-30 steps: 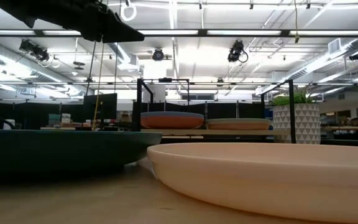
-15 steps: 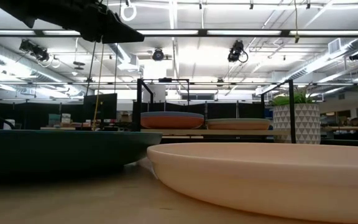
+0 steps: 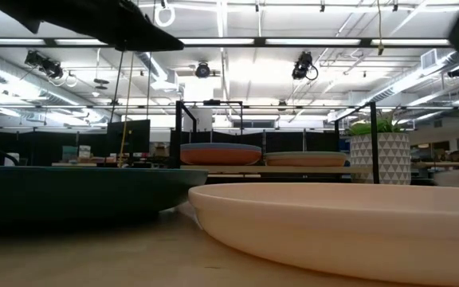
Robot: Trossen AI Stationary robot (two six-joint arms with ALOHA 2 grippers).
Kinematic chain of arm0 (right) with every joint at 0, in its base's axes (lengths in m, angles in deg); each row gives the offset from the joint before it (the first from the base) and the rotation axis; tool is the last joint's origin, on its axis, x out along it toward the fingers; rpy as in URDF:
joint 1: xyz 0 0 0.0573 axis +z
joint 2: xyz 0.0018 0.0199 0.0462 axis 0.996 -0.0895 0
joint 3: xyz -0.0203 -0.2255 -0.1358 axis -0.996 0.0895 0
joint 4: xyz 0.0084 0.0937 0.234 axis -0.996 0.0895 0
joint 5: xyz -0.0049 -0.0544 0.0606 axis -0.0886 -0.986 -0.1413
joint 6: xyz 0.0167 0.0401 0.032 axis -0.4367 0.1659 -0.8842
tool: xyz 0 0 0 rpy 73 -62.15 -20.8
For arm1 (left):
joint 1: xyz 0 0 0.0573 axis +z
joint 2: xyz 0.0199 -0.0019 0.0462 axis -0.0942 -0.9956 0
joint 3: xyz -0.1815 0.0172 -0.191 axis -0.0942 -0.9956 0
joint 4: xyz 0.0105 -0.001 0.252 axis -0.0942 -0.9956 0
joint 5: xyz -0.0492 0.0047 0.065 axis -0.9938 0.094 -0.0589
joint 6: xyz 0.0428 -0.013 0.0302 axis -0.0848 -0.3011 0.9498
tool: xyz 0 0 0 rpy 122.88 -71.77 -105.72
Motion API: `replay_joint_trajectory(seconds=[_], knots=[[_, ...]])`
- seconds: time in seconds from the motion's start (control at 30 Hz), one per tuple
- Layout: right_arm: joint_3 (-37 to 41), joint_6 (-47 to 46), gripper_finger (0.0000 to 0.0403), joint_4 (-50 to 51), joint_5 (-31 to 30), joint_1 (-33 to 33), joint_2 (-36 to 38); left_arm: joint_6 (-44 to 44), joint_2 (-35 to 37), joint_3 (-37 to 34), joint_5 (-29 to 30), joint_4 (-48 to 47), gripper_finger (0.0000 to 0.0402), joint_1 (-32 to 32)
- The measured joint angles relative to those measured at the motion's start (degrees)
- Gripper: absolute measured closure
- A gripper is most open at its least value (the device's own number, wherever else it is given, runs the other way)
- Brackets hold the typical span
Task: Place and stack plates onto a shelf
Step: Stack the gray plate on top of the light blue plate on the shelf
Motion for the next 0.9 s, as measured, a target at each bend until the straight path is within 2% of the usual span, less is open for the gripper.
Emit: replay_joint_trajectory(seconds=[0.17, 0.27, 0.5, 0.57, 0.9], knots=[[-3.5, 12.7, 0.0386, 7.5, -2.6, -3.5, 0.0, -4.3, 0.0, 0.0, -0.8, -1.9, 0.0221, -3.6], [-6.2, 19.3, 0.0385, 13.5, -6.2, -5.4, 0.0, -6.9, 0.0, 0.0, -1.9, -2.8, 0.0221, -5.9], [-11.5, 33.4, 0.0384, 25.1, -20.1, -10.0, 0.0, -13.6, 0.0, 0.0, -1.9, -3.5, 0.0221, -10.6], [-11.7, 38.6, 0.0384, 25.4, -23.6, -11.5, 0.0, -15.3, 0.0, 0.0, -1.9, -3.6, 0.0221, -11.7], [-11.6, 62.9, 0.0383, 23.2, -33.0, -22.1, 1.2, -22.1, 0.0, 0.0, -1.9, -4.9, 0.0221, -13.3]])
